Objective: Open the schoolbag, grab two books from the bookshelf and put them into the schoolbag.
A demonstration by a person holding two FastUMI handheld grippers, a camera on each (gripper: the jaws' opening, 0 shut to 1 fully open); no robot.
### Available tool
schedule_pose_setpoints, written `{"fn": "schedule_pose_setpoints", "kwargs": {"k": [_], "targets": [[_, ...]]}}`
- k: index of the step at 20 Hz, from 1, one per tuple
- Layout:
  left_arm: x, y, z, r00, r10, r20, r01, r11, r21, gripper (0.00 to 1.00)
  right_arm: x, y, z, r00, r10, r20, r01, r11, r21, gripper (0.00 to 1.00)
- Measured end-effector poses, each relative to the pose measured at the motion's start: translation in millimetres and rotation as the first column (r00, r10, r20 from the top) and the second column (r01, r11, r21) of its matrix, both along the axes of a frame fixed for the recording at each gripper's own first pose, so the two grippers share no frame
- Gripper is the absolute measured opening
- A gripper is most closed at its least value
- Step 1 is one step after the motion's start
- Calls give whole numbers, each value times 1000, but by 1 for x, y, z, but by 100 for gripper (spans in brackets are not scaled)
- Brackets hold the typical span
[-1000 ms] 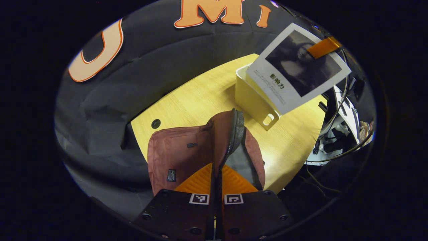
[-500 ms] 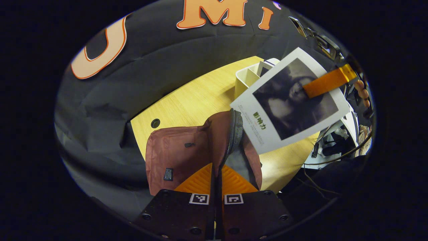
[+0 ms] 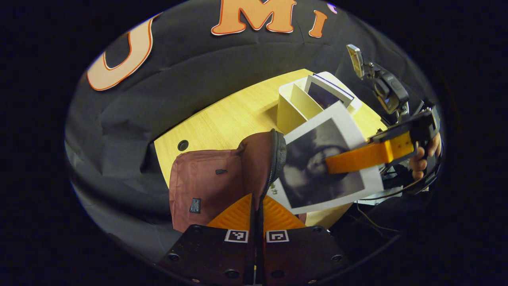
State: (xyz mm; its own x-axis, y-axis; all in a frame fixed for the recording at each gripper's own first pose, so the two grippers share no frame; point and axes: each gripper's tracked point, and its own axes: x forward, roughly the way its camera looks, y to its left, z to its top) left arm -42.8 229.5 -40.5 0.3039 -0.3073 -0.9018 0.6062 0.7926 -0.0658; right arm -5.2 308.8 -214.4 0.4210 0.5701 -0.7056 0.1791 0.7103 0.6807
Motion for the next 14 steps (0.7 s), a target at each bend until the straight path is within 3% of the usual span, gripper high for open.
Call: {"fn": "schedule_pose_setpoints", "kwargs": {"k": [8, 14], "targets": [[2, -4, -1, 999, -33, 16, 33, 999, -29, 2, 7, 33, -42, 997, -73, 25, 69, 990, 121, 35], [-1, -9, -2, 998, -57, 18, 58, 997, -47, 2, 19, 63, -71, 995, -100, 31, 95, 986, 141, 35]]}}
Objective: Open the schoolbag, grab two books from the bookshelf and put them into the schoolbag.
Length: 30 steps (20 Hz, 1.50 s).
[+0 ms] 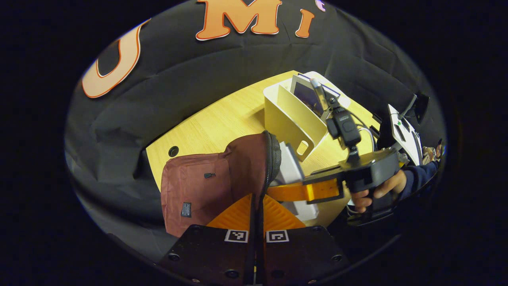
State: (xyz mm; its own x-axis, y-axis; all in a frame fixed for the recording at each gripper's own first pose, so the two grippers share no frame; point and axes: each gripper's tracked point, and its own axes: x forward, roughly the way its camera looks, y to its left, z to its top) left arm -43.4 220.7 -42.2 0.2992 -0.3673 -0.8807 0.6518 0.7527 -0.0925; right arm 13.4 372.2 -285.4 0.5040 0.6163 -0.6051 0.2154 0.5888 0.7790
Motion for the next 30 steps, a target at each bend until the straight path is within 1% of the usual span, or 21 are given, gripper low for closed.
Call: {"fn": "schedule_pose_setpoints", "kwargs": {"k": [5, 8, 9, 10, 11, 12, 13, 14, 17, 18, 19, 21, 25, 27, 28, 30], "targets": [[-1, -5, -1, 1000, 9, -3, -9, 1000, -27, 2, 10, 24, -22, 998, -58, -25, 59, 996, 61, 35], [-3, -6, -1, 1000, 13, -3, -13, 999, -34, 2, 24, 33, -27, 996, -91, -8, 91, 993, 81, 35], [-2, -4, -2, 1000, 12, -2, -12, 1000, -27, 2, 28, 34, -31, 995, -96, -10, 96, 992, 78, 46], [0, -2, -2, 1000, 11, 5, -11, 1000, -17, 2, 25, 34, -31, 995, -102, -14, 103, 993, 63, 36], [0, 0, -4, 1000, 17, -2, -17, 1000, -10, 2, 23, 33, -36, 995, -99, -23, 100, 995, 24, 38], [-1, -1, -4, 1000, 26, -9, -26, 999, -19, 2, 20, 31, -37, 996, -89, -21, 89, 996, -8, 26], [-3, -3, -3, 999, 35, -15, -35, 999, -26, 3, 17, 32, -43, 997, -74, -25, 73, 996, -52, 46], [-3, -3, -3, 999, 40, -15, -40, 999, -32, 2, 14, 25, -44, 998, -58, -19, 56, 993, -103, 51], [-2, -5, -5, 998, 55, -17, -56, 997, -46, 2, 4, -4, -46, 1000, -26, -16, 21, 972, -234, 89], [-3, -6, -5, 998, 57, -21, -58, 997, -52, 3, -3, -15, -48, 1000, -14, -13, 10, 964, -267, 93], [-2, -4, -7, 998, 63, -16, -64, 996, -56, 3, -7, -25, -45, 1000, -3, -16, -1, 955, -296, 96], [-1, -3, -9, 997, 76, -20, -77, 995, -66, 2, -15, -44, -45, 1000, 16, -14, -20, 940, -341, 98], [-2, -4, -14, 997, 78, -21, -79, 994, -74, 2, -23, -84, -26, 998, 66, 13, -54, 897, -439, 98], [-3, -5, -15, 997, 73, -20, -74, 995, -72, 2, -26, -113, -14, 996, 88, 12, -70, 863, -500, 98], [-3, -6, -17, 997, 72, -19, -73, 995, -70, 2, -25, -128, -7, 995, 102, 15, -78, 841, -535, 98], [-4, -8, -19, 997, 73, -23, -74, 995, -68, 2, -34, -163, 5, 989, 145, -25, -131, 790, -599, 97]]}}
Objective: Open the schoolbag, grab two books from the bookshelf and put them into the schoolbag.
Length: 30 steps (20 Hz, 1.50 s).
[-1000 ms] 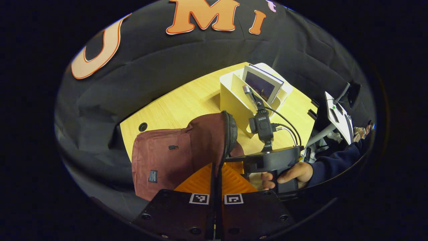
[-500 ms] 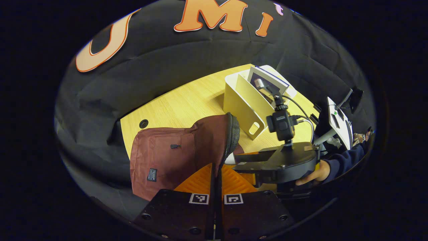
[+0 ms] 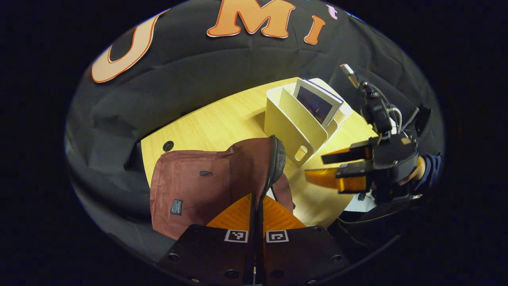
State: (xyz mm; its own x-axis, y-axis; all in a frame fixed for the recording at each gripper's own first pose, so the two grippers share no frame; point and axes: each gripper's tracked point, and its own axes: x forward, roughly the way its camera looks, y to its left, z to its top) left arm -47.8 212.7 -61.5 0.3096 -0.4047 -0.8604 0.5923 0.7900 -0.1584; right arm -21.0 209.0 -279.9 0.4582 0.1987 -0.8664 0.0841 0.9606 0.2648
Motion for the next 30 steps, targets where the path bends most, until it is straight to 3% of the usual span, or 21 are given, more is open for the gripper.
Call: {"fn": "schedule_pose_setpoints", "kwargs": {"k": [3, 12, 19, 24, 30], "targets": [[-1, -2, -3, 1000, 8, -7, -8, 1000, 1, 2, 2, -43, 25, 1000, 24, -7, -25, 995, -95, 98], [0, -5, -14, 998, 54, -29, -53, 999, 9, 2, 33, -128, 79, 993, 106, -58, -117, 959, -256, 98], [-3, -10, -24, 990, 127, -60, -127, 992, 7, 2, 90, -153, 88, 984, 137, -110, -160, 957, -243, 98], [-3, -12, -30, 981, 180, -78, -179, 984, 19, 2, 123, -151, 55, 967, 153, -206, -191, 965, -180, 98], [-4, -13, -34, 969, 228, -95, -226, 974, 36, 2, 148, -156, 15, 945, 146, -293, -203, 964, -174, 98]]}}
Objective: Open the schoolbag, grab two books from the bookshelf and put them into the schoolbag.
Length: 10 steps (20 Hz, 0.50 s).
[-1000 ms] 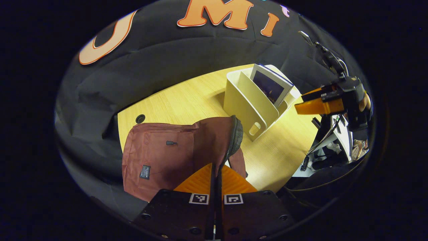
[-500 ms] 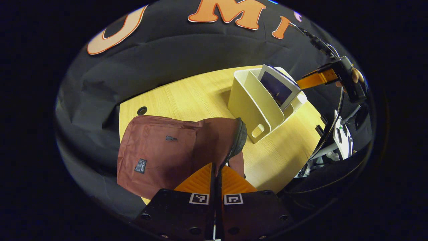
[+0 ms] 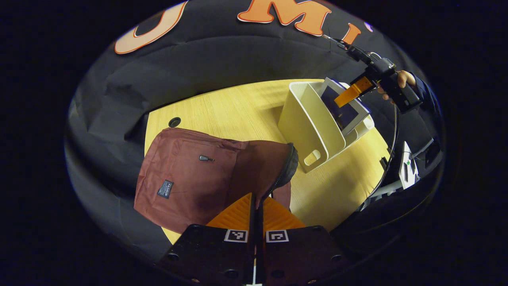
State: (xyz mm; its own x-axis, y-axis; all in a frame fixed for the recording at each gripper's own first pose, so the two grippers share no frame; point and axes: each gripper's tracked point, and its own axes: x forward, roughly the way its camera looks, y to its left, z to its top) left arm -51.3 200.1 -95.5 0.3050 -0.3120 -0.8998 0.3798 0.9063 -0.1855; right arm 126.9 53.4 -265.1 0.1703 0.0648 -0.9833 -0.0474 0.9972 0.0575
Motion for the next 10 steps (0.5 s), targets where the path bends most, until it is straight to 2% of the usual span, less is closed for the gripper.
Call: {"fn": "schedule_pose_setpoints", "kwargs": {"k": [2, 3, 4, 5, 6, 7, 8, 9, 10], "targets": [[0, 0, -1, 1000, 12, -5, -12, 1000, 4, 2, 3, 0, -9, 1000, 2, -30, -1, 1000, 4, 97], [0, 0, -2, 1000, 16, -7, -16, 1000, 5, 2, 6, -1, -12, 999, 6, -38, -6, 1000, 2, 93], [0, 0, -3, 1000, 20, -10, -20, 1000, 6, 2, 7, -1, -16, 999, 4, -47, -5, 1000, -6, 75], [-1, 0, -2, 1000, 23, -12, -22, 1000, 6, 2, 7, -2, -20, 998, 2, -61, -3, 1000, -12, 77], [-1, -1, -2, 1000, 26, -12, -26, 1000, 7, 2, 7, -1, -22, 998, -6, -70, 5, 1000, -13, 59], [-1, -1, -2, 1000, 26, -11, -26, 1000, 7, 2, 5, 1, -25, 996, -13, -84, 13, 1000, -10, 49], [-1, -1, -2, 1000, 28, -11, -28, 1000, 7, 2, 6, 4, -26, 995, -19, -96, 19, 1000, -2, 55], [-2, -1, -2, 1000, 27, -12, -27, 1000, 6, 2, 6, 0, -28, 995, -19, -100, 18, 1000, -7, 48], [-1, 0, -2, 1000, 26, -10, -26, 1000, 8, 2, 6, -3, -26, 995, -25, -99, 23, 1000, -12, 48]]}}
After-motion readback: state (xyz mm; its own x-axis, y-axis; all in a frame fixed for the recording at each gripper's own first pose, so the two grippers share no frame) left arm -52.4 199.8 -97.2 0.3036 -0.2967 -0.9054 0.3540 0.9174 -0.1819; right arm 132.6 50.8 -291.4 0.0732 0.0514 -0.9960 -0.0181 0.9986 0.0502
